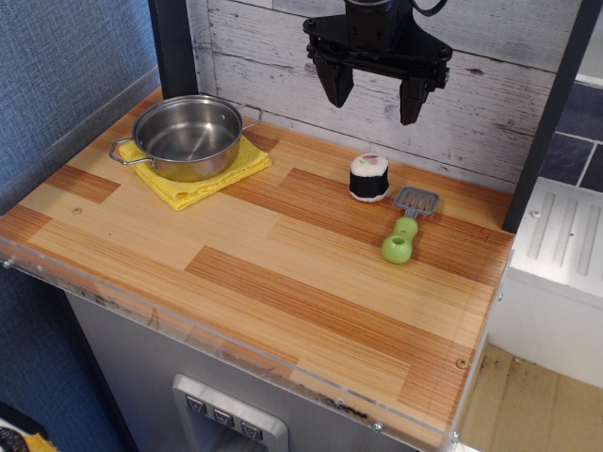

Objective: Move the silver pot forwards between the yellow cloth and green spatula

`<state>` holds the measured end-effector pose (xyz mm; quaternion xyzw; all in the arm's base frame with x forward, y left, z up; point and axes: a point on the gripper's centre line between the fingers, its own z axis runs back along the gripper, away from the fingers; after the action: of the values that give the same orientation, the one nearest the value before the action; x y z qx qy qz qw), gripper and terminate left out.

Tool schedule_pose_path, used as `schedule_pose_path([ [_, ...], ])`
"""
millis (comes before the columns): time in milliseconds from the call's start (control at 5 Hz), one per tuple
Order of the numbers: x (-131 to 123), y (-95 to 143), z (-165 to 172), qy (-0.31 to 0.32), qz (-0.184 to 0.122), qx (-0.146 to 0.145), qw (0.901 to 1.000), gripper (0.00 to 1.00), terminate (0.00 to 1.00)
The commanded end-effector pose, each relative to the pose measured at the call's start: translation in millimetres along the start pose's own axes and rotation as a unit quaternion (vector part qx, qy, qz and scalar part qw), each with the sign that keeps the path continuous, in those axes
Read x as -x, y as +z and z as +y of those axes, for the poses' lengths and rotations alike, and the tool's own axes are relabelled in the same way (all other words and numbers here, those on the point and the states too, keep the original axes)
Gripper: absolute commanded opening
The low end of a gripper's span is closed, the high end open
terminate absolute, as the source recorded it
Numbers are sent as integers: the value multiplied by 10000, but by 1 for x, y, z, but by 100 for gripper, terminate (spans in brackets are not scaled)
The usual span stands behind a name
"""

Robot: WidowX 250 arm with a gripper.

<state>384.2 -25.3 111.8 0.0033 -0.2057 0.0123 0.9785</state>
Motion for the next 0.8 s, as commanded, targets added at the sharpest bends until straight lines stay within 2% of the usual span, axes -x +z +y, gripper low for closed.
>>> schedule_pose_path([
  [0, 0, 0, 0, 0, 0, 0, 10000, 100, 0],
  [400, 15, -11, 45, 295, -19, -810, 9963, 100, 0],
  [600, 16, -10, 64, 506, -65, -1090, 9927, 100, 0],
])
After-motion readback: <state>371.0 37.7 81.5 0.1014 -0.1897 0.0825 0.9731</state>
